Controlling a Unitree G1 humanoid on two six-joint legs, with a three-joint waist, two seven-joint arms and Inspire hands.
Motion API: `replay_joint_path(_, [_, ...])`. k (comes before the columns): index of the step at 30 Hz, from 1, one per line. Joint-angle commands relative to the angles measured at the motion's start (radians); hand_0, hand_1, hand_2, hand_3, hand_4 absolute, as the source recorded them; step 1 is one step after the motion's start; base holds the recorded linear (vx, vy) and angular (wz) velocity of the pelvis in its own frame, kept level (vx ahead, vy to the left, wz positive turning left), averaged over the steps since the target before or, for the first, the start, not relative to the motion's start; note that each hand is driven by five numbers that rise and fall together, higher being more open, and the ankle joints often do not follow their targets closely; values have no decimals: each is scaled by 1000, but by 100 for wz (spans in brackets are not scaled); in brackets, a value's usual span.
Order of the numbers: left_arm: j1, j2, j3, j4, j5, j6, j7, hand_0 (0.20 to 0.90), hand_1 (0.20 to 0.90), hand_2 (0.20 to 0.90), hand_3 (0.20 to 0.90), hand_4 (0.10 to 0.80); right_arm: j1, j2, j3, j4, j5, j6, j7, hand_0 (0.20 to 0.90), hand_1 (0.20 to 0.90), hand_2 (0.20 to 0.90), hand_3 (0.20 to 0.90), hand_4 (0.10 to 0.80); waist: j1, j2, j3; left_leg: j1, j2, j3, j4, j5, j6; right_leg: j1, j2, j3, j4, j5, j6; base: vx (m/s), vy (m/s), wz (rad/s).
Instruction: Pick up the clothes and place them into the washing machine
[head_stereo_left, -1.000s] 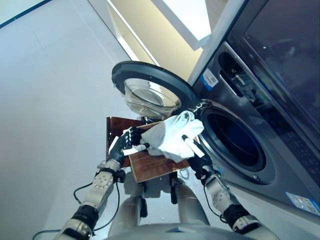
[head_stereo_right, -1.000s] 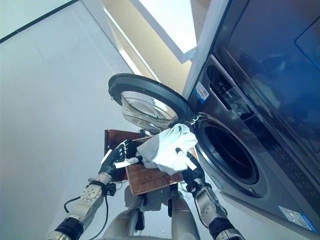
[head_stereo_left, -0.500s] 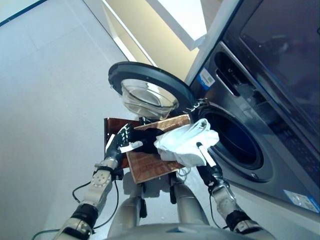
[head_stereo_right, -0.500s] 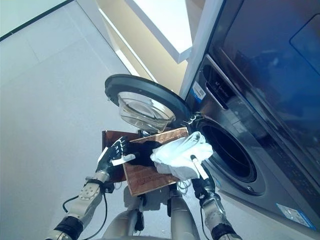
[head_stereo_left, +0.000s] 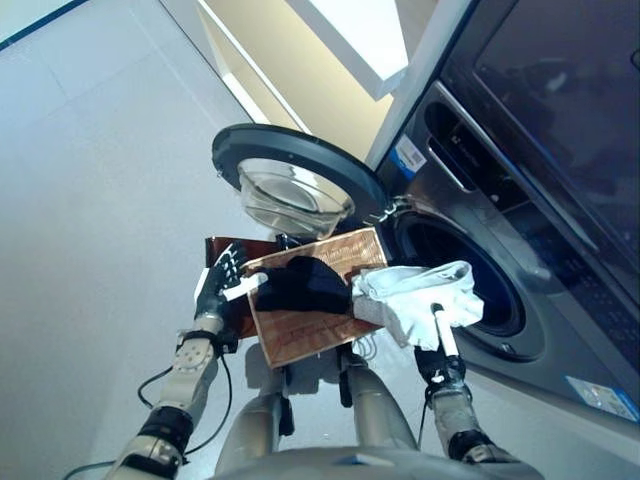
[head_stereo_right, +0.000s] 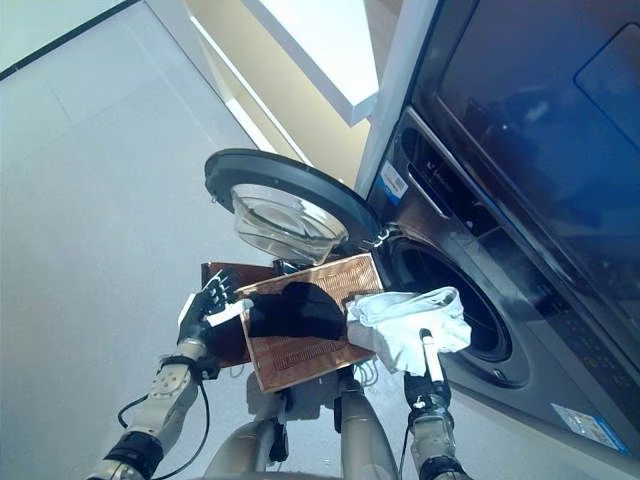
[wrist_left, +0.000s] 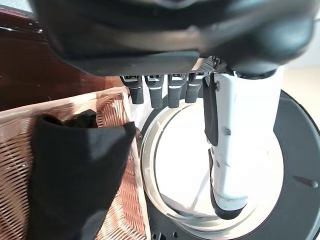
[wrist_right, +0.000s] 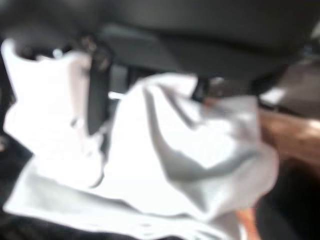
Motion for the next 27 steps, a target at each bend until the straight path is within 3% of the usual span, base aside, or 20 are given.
replay_joint_path(1, [-14,-5,69,-66,-35,-120,10,900,900,900,900,800,-24,-16,-36,-48,61,-109,-1,200,200,200,200,300,2,-3,3,-53,-46,-19,81,-97,-28,42,-22,-73,-140,89,-19,-7,-3,6])
replay_joint_path(13, [57,8,95,-128,-79,-145,2,900,900,900,900,800,-150,-39,-80,-87,117,-210,-88,200,200,200,200,300,33,25,25,-98,-52,-24,89,-89,-26,-1,-29,-81,-129,89,-21,-6,-3,4])
replay_joint_path(27, [114,49,101,-296,-110,-155,-37,900,900,900,900,800,-368,-165,-199,-29,211,-318,-188,200,200,200,200,300,82,70,49,-161,-58,-32,87,-72,-26,-75,-39,-83,-106,86,-24,-15,-9,5])
